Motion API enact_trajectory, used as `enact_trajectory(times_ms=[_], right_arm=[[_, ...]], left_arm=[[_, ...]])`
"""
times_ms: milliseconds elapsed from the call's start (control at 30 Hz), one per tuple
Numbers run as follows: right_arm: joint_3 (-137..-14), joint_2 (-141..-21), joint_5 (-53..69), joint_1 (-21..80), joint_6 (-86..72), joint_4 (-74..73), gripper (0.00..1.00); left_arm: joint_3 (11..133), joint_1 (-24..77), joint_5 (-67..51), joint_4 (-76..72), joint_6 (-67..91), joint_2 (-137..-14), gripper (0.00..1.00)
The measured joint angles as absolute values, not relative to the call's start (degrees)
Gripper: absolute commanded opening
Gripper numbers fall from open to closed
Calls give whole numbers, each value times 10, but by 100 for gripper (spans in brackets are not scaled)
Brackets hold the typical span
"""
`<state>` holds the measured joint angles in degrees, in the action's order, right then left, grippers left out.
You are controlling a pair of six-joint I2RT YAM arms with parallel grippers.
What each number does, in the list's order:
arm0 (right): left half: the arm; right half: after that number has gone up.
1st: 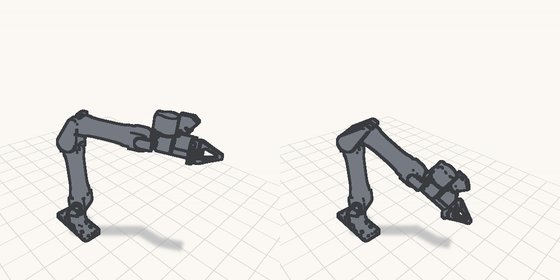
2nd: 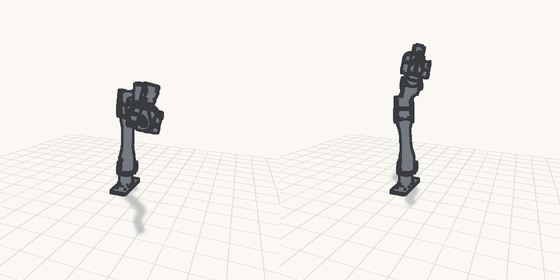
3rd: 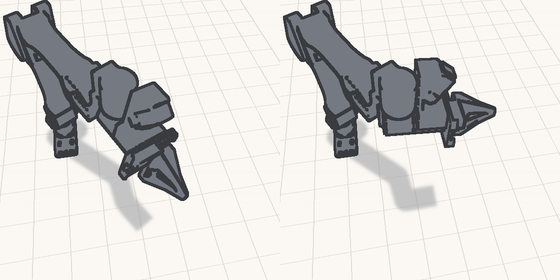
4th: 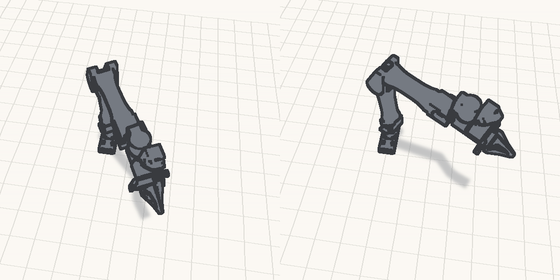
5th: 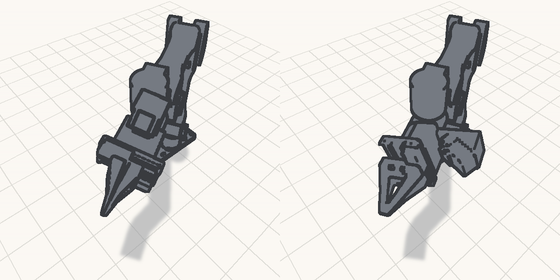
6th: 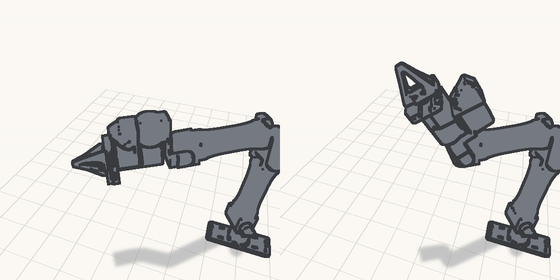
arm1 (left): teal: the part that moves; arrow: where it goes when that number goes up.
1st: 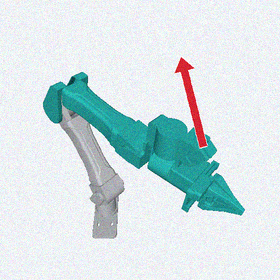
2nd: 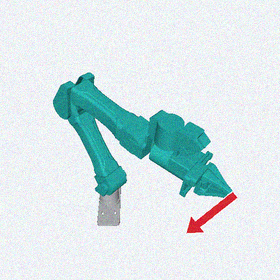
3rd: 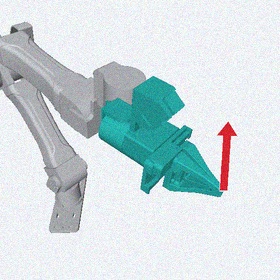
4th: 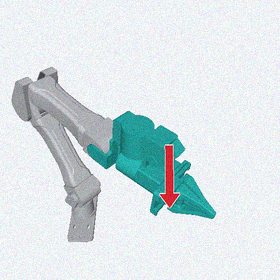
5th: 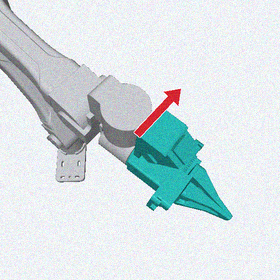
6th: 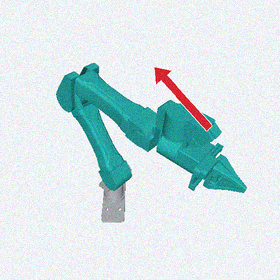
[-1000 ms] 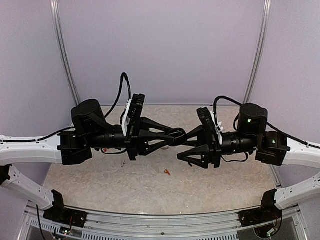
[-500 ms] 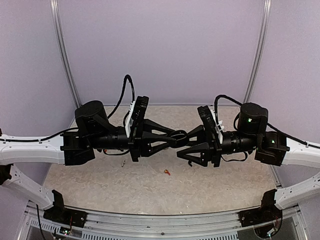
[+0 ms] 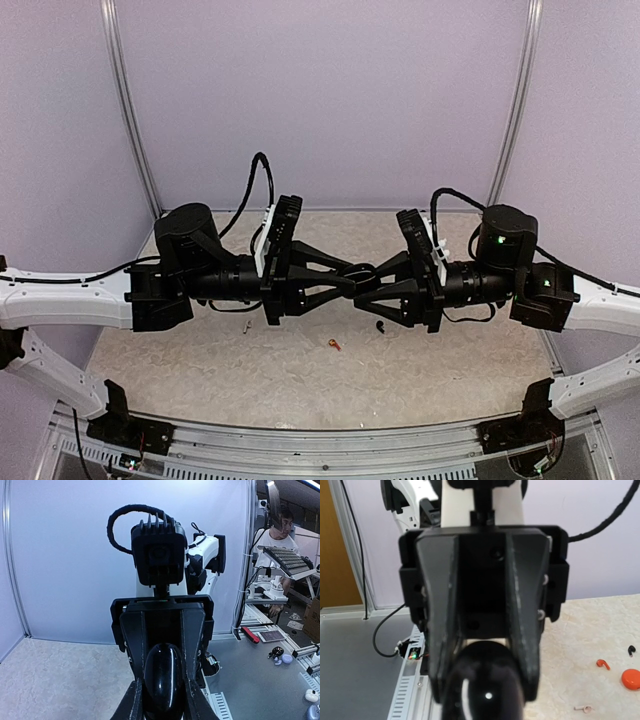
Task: Insert the wireless bluetooth earbuds into the charging case
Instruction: Pass from the left arm to the right
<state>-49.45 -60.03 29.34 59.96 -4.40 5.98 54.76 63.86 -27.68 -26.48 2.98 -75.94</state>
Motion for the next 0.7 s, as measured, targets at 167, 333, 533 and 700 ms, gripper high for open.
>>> enact_trajectory(times_ms=[167,333,533,700], right_arm=[[-495,-600,291,600,-44,60,28],[-495,-599,291,600,-45,60,31],[-495,-598,291,600,-46,60,31],[-495,-598,290,600,-46,60,22]], left_arm=[[548,639,-276,-265,30,-759,5],[548,639,-276,-265,29,-759,5],[545,639,-276,-267,30,-760,5],[537,639,-276,-278,30,-761,6]])
